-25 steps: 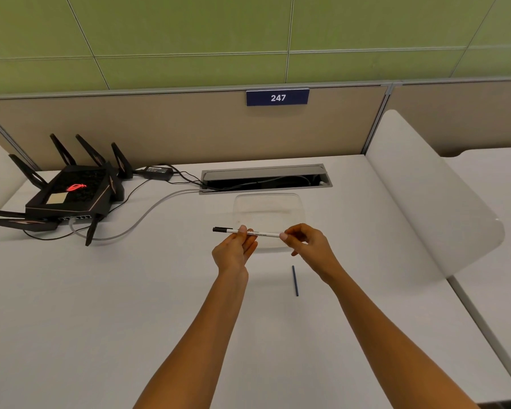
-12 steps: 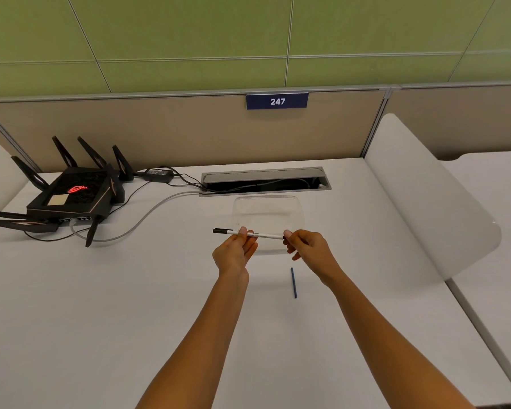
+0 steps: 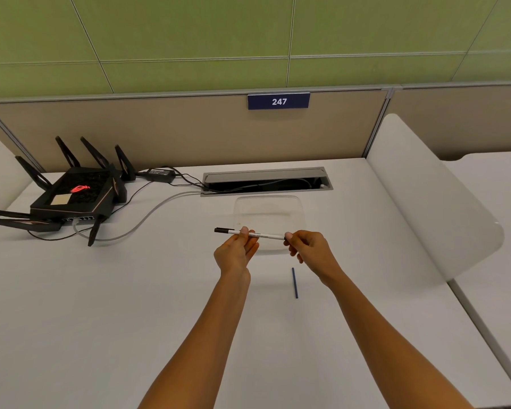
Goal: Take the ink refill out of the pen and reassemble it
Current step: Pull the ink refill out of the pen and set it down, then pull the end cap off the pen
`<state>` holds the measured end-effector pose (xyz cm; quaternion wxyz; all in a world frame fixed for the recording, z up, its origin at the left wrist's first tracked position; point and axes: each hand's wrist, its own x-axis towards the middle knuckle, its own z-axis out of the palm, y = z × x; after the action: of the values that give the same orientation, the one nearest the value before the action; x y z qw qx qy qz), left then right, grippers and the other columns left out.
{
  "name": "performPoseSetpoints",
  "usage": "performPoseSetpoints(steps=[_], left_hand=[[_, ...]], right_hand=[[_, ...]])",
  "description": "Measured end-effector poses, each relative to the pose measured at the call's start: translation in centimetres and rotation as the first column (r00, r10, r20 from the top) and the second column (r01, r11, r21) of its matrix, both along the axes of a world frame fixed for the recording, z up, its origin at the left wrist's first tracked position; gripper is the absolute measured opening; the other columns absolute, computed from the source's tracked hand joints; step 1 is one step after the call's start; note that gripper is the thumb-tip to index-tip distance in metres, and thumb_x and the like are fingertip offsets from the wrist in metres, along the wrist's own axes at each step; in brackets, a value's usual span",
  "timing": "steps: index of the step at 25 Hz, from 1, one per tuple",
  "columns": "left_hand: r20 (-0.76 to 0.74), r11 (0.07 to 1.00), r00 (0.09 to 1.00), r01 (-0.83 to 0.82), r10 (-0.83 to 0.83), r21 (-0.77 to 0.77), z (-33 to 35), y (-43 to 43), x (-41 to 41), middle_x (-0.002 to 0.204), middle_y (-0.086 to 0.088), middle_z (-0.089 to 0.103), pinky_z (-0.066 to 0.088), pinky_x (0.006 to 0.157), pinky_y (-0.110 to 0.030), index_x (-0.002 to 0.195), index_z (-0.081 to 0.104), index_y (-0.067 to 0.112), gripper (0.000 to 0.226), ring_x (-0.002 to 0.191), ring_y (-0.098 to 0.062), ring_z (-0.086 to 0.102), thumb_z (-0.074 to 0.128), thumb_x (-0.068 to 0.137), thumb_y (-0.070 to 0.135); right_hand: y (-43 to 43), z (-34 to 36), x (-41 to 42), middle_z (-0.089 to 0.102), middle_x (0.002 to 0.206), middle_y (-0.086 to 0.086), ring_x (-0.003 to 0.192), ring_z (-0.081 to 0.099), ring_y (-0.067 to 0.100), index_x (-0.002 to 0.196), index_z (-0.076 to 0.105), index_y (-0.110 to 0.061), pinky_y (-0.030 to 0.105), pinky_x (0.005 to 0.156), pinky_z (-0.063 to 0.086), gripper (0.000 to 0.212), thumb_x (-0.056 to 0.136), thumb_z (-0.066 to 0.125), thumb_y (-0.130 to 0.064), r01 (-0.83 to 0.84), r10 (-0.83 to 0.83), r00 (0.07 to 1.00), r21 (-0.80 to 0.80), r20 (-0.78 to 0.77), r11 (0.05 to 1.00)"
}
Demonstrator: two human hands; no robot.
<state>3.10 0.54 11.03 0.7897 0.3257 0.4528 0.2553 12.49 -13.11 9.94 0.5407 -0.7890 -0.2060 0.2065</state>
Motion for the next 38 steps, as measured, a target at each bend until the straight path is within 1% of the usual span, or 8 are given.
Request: performPoseSetpoints(steps=[3, 8, 13, 17, 24, 28, 32, 38], left_hand=[[-0.009, 1.000, 1.000, -0.002, 0.002, 0.005, 0.1, 0.0, 0.0, 0.092, -0.016, 0.074, 0.061, 0.070, -0.030, 0.099, 0.069, -0.002, 0.022, 0.085, -0.025, 0.073, 0.069, 0.085, 0.014], [-0.014, 1.000, 1.000, -0.007, 0.007, 0.007, 0.1, 0.2, 0.2, 0.093, -0.016, 0.074, 0.061, 0.070, -0.030, 0.099, 0.069, -0.002, 0.023, 0.082, -0.024, 0.073, 0.070, 0.084, 0.015], [-0.004, 1.000, 1.000, -0.016, 0.016, 0.010, 0.0, 0.4, 0.1, 0.093, -0.017, 0.073, 0.061, 0.069, -0.030, 0.099, 0.069, -0.003, 0.022, 0.080, -0.023, 0.072, 0.070, 0.085, 0.014], [-0.006, 1.000, 1.000, -0.020, 0.020, 0.016, 0.0, 0.5, 0.2, 0.091, -0.016, 0.074, 0.061, 0.068, -0.030, 0.098, 0.069, -0.003, 0.022, 0.078, -0.022, 0.072, 0.070, 0.084, 0.015], [0.003, 0.999, 0.999, -0.048, 0.048, -0.009, -0.1, 0.8, 0.4, 0.083, -0.013, 0.073, 0.060, 0.069, -0.030, 0.094, 0.068, -0.002, 0.018, 0.075, -0.021, 0.072, 0.069, 0.085, 0.013], [0.012, 0.976, 0.979, -0.204, 0.205, -0.071, -0.5, 4.8, -1.4, 0.065, -0.007, 0.071, 0.058, 0.052, -0.023, 0.101, 0.064, -0.007, 0.021, 0.048, -0.009, 0.067, 0.066, 0.087, 0.008], [-0.036, 0.977, 0.976, -0.213, 0.214, 0.028, -1.0, 7.7, -3.7, 0.085, -0.013, 0.070, 0.060, 0.068, -0.028, 0.087, 0.066, -0.001, 0.014, 0.068, -0.015, 0.071, 0.069, 0.085, 0.013], [-0.074, 0.989, 0.986, -0.148, 0.148, 0.011, -2.7, 5.0, -3.0, 0.081, -0.012, 0.070, 0.060, 0.068, -0.029, 0.091, 0.067, -0.002, 0.016, 0.071, -0.018, 0.070, 0.071, 0.084, 0.013]], right_hand=[[0.0, 0.0, -0.1, 0.064, 0.078, 0.001, 0.069, 0.057, 0.016, 0.094, 0.068, -0.011, 0.027, 0.060, 0.051, 0.012, 0.090, 0.062, -0.021, 0.000, 0.000, 1.000, 0.043, 0.000, 0.999], [0.1, 0.2, 0.0, 0.066, 0.072, 0.003, 0.066, 0.060, 0.015, 0.091, 0.071, -0.007, 0.026, 0.058, 0.048, 0.031, 0.093, 0.057, -0.035, 0.012, -0.011, 0.999, 0.038, -0.035, 0.999], [0.1, 0.1, -0.2, 0.066, 0.080, 0.003, 0.070, 0.060, 0.016, 0.097, 0.069, -0.009, 0.026, 0.063, 0.053, 0.013, 0.092, 0.059, -0.016, -0.008, 0.008, 1.000, 0.076, -0.001, 0.997], [0.6, 0.3, -0.3, 0.067, 0.075, 0.004, 0.066, 0.061, 0.017, 0.096, 0.070, -0.007, 0.026, 0.065, 0.054, 0.021, 0.091, 0.061, -0.026, 0.018, -0.018, 1.000, 0.053, 0.001, 0.998], [1.6, 0.2, -0.4, 0.065, 0.072, 0.001, 0.067, 0.061, 0.017, 0.094, 0.069, -0.007, 0.025, 0.066, 0.054, 0.015, 0.092, 0.060, -0.019, 0.032, -0.034, 0.996, 0.021, 0.081, 0.999], [-1.2, 0.3, 1.8, 0.064, 0.070, 0.005, 0.060, 0.060, 0.017, 0.090, 0.068, -0.008, 0.019, 0.056, 0.051, 0.008, 0.090, 0.061, -0.009, 0.220, -0.235, 0.966, 0.133, 0.108, 0.966], [-6.0, -0.7, 5.0, 0.069, 0.074, 0.009, 0.064, 0.063, 0.021, 0.091, 0.071, -0.007, 0.026, 0.060, 0.053, 0.009, 0.086, 0.066, -0.012, 0.343, -0.349, 0.936, 0.116, 0.040, 0.932], [-7.0, -6.5, 3.1, 0.071, 0.079, 0.008, 0.075, 0.067, 0.025, 0.093, 0.073, -0.007, 0.036, 0.070, 0.057, 0.012, 0.081, 0.068, -0.010, 0.435, -0.439, 0.897, -0.076, -0.051, 0.897]])
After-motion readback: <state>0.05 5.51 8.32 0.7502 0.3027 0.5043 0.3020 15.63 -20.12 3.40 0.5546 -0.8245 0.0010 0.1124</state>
